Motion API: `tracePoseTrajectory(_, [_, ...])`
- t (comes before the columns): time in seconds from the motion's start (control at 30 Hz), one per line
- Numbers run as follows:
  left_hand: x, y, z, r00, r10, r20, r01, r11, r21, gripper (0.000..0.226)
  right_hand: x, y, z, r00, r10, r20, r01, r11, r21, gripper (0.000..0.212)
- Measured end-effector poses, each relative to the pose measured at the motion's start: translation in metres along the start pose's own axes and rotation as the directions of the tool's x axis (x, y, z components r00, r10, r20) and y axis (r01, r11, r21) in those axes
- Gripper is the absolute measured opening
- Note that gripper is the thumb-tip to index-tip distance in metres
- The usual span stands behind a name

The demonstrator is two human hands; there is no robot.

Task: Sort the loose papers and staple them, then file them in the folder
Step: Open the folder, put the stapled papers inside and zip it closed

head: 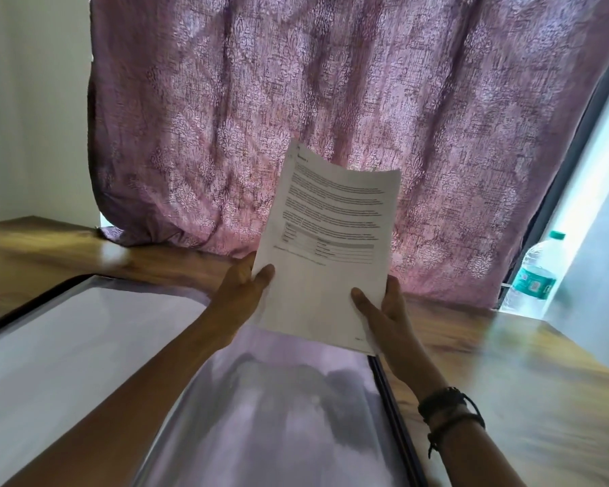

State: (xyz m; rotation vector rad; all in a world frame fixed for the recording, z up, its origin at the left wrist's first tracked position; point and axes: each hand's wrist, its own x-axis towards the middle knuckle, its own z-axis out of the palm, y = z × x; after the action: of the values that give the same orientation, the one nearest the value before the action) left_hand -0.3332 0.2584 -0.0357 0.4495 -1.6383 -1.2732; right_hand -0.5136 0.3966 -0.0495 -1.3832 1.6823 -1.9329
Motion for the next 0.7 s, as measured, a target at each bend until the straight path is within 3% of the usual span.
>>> tracePoseTrajectory(0.2, [0.000, 0.002, -0.006, 0.989, 0.145, 0.021, -0.146, 0.988, 0.057, 0.031, 0.000, -0.005, 0.004, 0.984, -0.122, -0.132, 0.103, 0.985, -0.137, 0.038])
tracePoseTrajectory(0.43, [-0.002, -0.012, -0.009, 0.994, 0.040, 0.102, -0.051, 0.993, 0.111, 0.037, -0.010, 0.006, 0.012, 0.999, -0.044, 0.022, 0.048, 0.971, -0.236, 0.043])
tracePoseTrajectory(0.53, [-0.004, -0.010, -0.008, 0.994, 0.049, 0.102, -0.062, 0.989, 0.136, 0.034, -0.008, 0.008, 0.014, 0.997, -0.070, 0.016, 0.072, 0.956, -0.284, 0.045])
tracePoseTrajectory(0.6, [-0.003, -0.006, -0.009, 0.995, 0.062, 0.085, -0.074, 0.985, 0.155, 0.034, -0.005, 0.008, 0.014, 0.998, -0.066, -0.004, 0.063, 0.969, -0.238, 0.044])
tracePoseTrajectory(0.7, [0.002, -0.008, -0.014, 0.996, -0.017, 0.090, 0.000, 0.981, 0.193, 0.036, -0.006, 0.007, 0.011, 0.998, 0.057, 0.040, -0.052, 0.993, -0.107, 0.035])
